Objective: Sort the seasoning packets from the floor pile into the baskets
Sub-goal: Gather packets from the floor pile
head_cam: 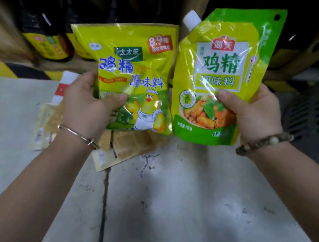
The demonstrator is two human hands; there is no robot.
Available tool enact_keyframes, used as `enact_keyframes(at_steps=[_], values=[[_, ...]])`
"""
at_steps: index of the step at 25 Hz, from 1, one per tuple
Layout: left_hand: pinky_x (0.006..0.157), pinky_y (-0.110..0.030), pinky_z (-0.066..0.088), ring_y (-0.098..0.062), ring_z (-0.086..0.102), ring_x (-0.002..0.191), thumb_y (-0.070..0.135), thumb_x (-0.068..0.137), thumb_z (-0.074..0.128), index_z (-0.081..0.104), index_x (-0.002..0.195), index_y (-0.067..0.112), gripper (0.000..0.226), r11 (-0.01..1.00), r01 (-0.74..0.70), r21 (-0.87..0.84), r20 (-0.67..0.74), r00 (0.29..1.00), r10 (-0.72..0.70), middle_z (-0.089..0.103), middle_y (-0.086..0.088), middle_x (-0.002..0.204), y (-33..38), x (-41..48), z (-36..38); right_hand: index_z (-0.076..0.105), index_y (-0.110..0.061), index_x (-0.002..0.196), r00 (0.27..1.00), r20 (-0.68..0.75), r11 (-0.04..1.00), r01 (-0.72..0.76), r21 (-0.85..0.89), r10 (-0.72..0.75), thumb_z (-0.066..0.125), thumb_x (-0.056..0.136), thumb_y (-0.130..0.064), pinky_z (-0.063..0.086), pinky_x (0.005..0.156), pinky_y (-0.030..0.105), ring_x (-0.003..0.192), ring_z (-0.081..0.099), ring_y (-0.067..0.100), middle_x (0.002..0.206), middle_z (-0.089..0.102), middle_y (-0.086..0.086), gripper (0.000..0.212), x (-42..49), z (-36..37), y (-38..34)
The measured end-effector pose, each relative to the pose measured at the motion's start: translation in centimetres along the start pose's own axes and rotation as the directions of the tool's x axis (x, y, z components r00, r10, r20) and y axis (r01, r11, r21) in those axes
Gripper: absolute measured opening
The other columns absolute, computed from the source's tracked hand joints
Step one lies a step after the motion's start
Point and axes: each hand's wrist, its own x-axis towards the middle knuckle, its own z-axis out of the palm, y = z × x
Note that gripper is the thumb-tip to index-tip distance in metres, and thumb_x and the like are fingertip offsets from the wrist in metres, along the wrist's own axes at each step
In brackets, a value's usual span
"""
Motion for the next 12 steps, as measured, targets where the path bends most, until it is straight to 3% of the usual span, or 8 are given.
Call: enact_keyframes(at_steps=[4,7,10,12], values=[[0.061,-0.02,0.056,0.0,0.066,0.07,-0.01,0.07,0.07,0.061,0.095,0.027,0.046,0.988,-0.104,-0.113,0.127,0.985,0.118,0.07,0.018,0.081,3.8,-1.7,4.3,0.059,-0.024,0.082,0.973,-0.178,0.986,0.126,-0.113,-0.145,0.072,0.075,-0.003,0.049,0.059,0.013,0.066,0.064,-0.005,0.068,0.068,-0.02,0.026,-1.5,-5.0,-3.8],[0.062,-0.024,0.057,-0.001,0.067,0.073,-0.009,0.068,0.072,0.061,0.098,0.026,0.048,0.972,-0.15,-0.181,0.176,0.967,0.182,0.071,0.02,0.083,7.6,-2.2,6.7,0.056,-0.023,0.078,0.926,-0.275,0.961,0.216,-0.175,-0.258,0.072,0.075,-0.003,0.048,0.057,0.011,0.061,0.061,-0.007,0.072,0.065,-0.016,0.026,-1.8,-7.9,-8.1],[0.064,-0.034,0.058,-0.009,0.069,0.079,0.002,0.057,0.081,0.064,0.1,0.028,0.053,0.947,-0.225,-0.23,0.19,0.944,0.271,0.072,0.016,0.09,12.4,-3.1,8.9,0.055,-0.022,0.079,0.867,-0.353,0.935,0.309,-0.172,-0.351,0.071,0.075,-0.001,0.052,0.063,0.018,0.064,0.063,-0.003,0.075,0.066,-0.013,0.027,-1.9,-10.7,-13.7],[0.057,-0.039,0.058,-0.015,0.071,0.079,0.013,0.046,0.084,0.067,0.096,0.036,0.057,0.937,-0.249,-0.244,0.222,0.926,0.304,0.073,0.013,0.089,16.2,-3.7,10.4,0.057,-0.022,0.082,0.814,-0.404,0.909,0.365,-0.203,-0.417,0.071,0.075,-0.002,0.055,0.07,0.025,0.07,0.066,0.003,0.079,0.068,-0.011,0.026,-2.4,-12.4,-17.2]])
